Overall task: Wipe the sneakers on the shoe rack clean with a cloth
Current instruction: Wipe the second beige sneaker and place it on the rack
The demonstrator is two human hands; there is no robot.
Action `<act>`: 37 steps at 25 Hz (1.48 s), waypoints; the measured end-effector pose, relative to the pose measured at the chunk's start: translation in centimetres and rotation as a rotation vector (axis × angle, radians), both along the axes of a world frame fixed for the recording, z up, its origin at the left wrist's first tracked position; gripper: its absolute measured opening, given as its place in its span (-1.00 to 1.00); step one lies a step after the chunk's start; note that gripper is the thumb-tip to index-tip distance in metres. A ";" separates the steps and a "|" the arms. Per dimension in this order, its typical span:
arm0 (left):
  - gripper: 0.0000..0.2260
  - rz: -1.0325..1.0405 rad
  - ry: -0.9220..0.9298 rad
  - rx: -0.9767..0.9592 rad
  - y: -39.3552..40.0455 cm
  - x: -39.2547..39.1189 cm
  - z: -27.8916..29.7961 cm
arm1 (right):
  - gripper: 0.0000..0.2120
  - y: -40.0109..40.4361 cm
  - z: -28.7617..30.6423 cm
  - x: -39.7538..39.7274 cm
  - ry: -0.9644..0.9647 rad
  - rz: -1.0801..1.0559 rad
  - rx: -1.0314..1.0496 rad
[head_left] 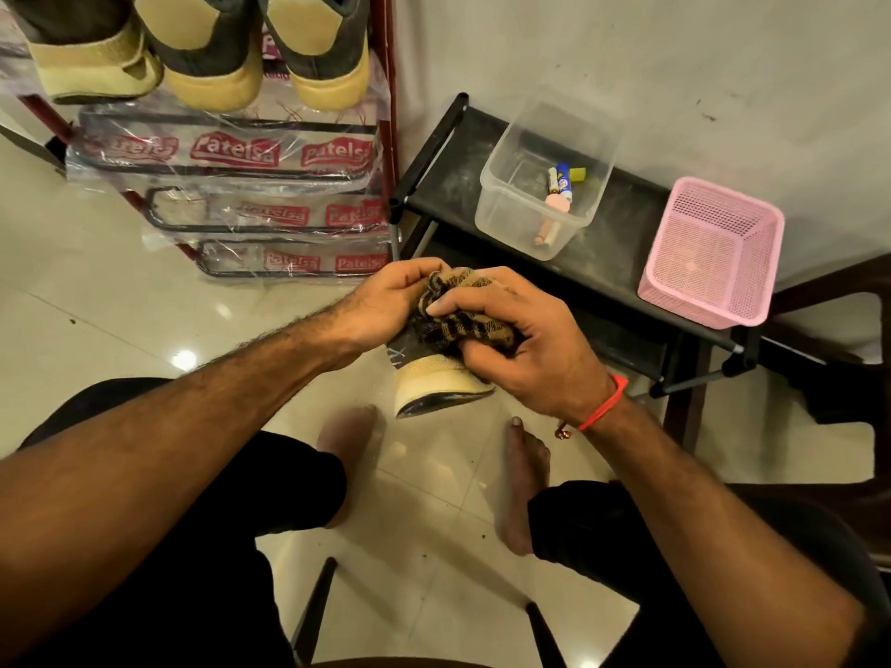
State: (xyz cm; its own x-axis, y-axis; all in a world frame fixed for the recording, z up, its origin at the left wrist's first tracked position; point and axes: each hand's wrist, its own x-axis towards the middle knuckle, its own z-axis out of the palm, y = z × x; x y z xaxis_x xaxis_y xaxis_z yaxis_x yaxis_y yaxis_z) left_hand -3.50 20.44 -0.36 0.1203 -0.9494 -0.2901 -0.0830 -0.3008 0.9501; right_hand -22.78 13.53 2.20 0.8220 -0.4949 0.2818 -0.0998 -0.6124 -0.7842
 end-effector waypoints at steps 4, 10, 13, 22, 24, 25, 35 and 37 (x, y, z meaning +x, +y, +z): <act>-0.77 -0.011 -0.018 -0.026 -0.1 0.0 0.2 | -0.60 -2.7 -2.1 -1.2 0.145 -0.295 -0.020; -0.80 0.032 0.021 -0.015 0.1 0.4 0.3 | -0.58 0.5 0.0 0.2 -0.059 -0.058 0.061; -0.80 0.029 0.047 0.033 0.0 -0.3 -0.1 | -0.58 -0.4 -0.9 0.3 0.036 -0.028 -0.074; -0.82 0.339 0.346 0.104 -0.7 -1.1 -0.8 | -0.56 0.4 -1.7 1.0 0.158 -0.177 -0.236; -0.82 0.458 0.382 0.107 -0.9 -1.0 -0.7 | -0.56 2.1 -1.9 1.5 0.180 -0.071 -0.325; -0.82 0.486 0.422 0.108 -1.0 -1.0 -0.6 | -0.56 1.7 -1.9 1.4 0.176 -0.073 -0.359; -0.89 0.602 0.713 0.047 -1.7 -1.1 0.7 | -0.57 1.4 -2.9 2.0 0.074 -0.180 -0.339; -0.84 0.583 0.810 0.080 -1.7 -1.0 1.3 | -0.56 -0.5 -3.0 1.5 0.017 -0.380 -0.296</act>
